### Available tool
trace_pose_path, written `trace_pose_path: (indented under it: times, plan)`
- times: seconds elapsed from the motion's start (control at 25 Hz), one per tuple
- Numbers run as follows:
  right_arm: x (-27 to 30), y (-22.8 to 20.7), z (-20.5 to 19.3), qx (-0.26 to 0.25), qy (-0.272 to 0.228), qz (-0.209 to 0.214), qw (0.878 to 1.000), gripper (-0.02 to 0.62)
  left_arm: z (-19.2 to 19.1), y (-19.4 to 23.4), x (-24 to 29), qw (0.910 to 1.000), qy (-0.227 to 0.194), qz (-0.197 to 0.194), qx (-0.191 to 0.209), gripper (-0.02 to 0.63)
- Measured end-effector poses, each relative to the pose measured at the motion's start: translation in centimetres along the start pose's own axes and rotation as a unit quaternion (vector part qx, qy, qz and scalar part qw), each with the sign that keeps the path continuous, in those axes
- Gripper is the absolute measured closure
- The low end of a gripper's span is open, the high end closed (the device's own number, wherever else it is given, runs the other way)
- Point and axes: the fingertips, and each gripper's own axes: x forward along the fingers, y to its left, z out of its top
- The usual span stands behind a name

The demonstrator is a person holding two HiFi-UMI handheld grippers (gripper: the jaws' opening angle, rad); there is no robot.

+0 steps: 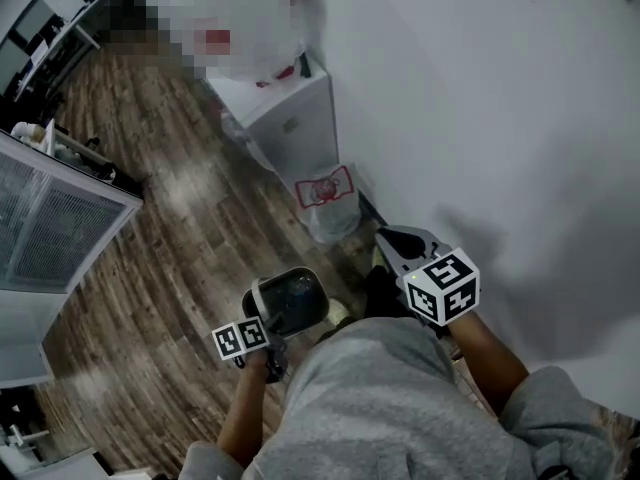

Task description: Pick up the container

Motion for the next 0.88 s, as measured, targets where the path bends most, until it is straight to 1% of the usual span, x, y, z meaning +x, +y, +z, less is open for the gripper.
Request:
trace_pose_path:
  times: [0.12, 0.2, 0.28, 0.4, 0.68, 0.88]
  plan:
    - [-0.8, 0.1, 0.3, -0.008, -0.02, -0.012, 1.0, 0.571, -0.8, 0.9, -0.4, 0.9999, -0.005, -0.005, -0.01, 0.586]
    - [-1.5, -0.3, 0.3, 0.001, -0.03, -0.022, 0.999, 0.571, -1.3, 1.3, -0.4, 0.9999, -0.004, -0.004, -0.015, 0.586]
    - [-1.9, -0.4, 0.2, 0.014, -0.035, -0.025, 0.999, 0.571, -1.8, 1.7, -0.5, 0.9998, -0.001, -0.003, -0.021, 0.584]
    - [-2.3, -0.5, 0.2, 0.014, -0.035, -0.033, 0.999, 0.571, -2.4, 2.0, -0.7, 0.9995, 0.003, -0.007, -0.029, 0.584]
    - [-2.4, -0.8, -0.1, 0.011, -0.031, -0.04, 0.999, 0.571, -2.8, 1.9, -0.1, 0.9995, 0.007, -0.013, -0.029, 0.583]
    - [-2.1, -0.8, 0.2, 0.004, -0.03, -0.049, 0.998, 0.571, -2.0, 1.5, 0.6, 0.9995, 0.011, -0.022, -0.018, 0.583]
